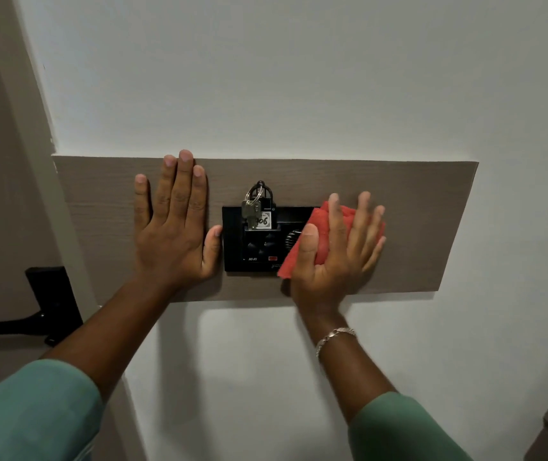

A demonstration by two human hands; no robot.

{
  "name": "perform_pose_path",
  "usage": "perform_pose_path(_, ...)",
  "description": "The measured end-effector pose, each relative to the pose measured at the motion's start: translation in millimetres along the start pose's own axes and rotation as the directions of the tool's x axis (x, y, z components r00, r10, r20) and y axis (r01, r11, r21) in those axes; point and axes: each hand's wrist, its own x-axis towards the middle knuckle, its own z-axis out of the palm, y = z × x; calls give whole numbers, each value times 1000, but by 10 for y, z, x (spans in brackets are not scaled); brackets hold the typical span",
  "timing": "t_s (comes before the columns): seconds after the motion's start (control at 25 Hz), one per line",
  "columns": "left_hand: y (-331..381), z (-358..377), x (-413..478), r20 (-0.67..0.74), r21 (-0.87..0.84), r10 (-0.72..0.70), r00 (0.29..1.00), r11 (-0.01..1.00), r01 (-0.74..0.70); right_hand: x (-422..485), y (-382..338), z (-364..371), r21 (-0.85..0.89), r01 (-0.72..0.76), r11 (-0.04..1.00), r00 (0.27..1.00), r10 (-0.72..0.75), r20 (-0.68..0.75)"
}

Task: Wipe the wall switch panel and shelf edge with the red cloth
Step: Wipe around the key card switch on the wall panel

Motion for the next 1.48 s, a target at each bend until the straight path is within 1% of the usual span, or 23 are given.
perform_pose_path(0.04,3,4,-1,0,-1,1,1000,1000,-1,-56,-69,33,10,-15,1000,1000,15,3)
perform_pose_path(0.08,3,6,-2,0,-4,-1,1000,1000,1,-90,-45,40,-1,75,997,997,-75,35)
perform_pose_path(0.12,1,5,-6,3,-8,-3,1000,1000,3,-113,58,18,-20,229,973,971,-226,82)
perform_pose_path(0.16,0,2,-6,7,-12,-4,1000,1000,4,-117,191,-35,-44,383,923,918,-375,128)
perform_pose_path(0.2,0,-4,-3,15,-14,-5,1000,1000,5,-114,311,-95,-70,476,876,872,-461,164)
perform_pose_path(0.24,-2,-12,2,23,-15,-7,1000,1000,7,-113,382,-136,-87,491,867,864,-471,180)
perform_pose_path(0.28,-3,-23,4,30,-16,-11,999,1000,12,-121,392,-150,-94,426,900,898,-407,168)
perform_pose_path(0.36,-4,-26,6,27,-19,-16,999,1000,17,-112,221,-95,-52,132,990,989,-128,69)
perform_pose_path(0.4,-3,-23,4,26,-19,-17,1000,1000,18,-86,91,-49,11,-15,1000,1000,15,24)
perform_pose_path(0.44,-2,-17,1,26,-20,-15,1000,1000,15,-54,-25,-1,68,-94,993,996,94,-7)
perform_pose_path(0.48,0,-6,-2,24,-18,-11,1000,1000,11,-28,-105,34,102,-82,991,996,84,-20)
perform_pose_path(0.52,3,4,-6,20,-15,-8,1000,1000,8,-20,-134,52,105,7,994,1000,-6,-16)
perform_pose_path(0.56,1,15,-4,18,-12,-6,1000,1000,6,-27,-110,57,83,141,987,990,-142,9)
perform_pose_path(0.6,-2,20,-7,20,-9,-5,1000,1000,5,-44,-42,32,47,290,956,955,-292,48)
perform_pose_path(0.68,-14,26,-9,18,0,-8,1000,1000,8,-21,182,-56,-9,555,832,826,-549,124)
perform_pose_path(0.76,-16,19,0,17,11,-6,1000,1000,6,71,402,-128,-25,681,732,724,-667,177)
perform_pose_path(0.8,-19,13,6,18,13,-4,1000,1000,3,105,472,-149,-23,698,716,706,-682,190)
perform_pose_path(0.88,-24,4,12,10,13,-3,1000,1000,3,123,542,-177,-16,680,733,722,-665,189)
perform_pose_path(1.04,-2,0,7,-10,29,-2,1000,1000,2,144,685,-264,6,578,816,807,-572,145)
perform_pose_path(1.16,0,2,6,-14,26,-6,1000,1000,7,285,753,-316,14,436,900,896,-435,87)
perform_pose_path(1.24,-4,-1,6,-11,23,-9,1000,1000,9,309,660,-335,73,325,943,945,-327,9)
perform_pose_path(1.36,-12,-1,11,5,14,-8,1000,1000,8,211,273,-292,245,301,922,954,-285,-98)
perform_pose_path(1.48,0,-6,-1,17,-24,-11,1000,1000,12,15,-281,-105,280,334,900,942,-330,-62)
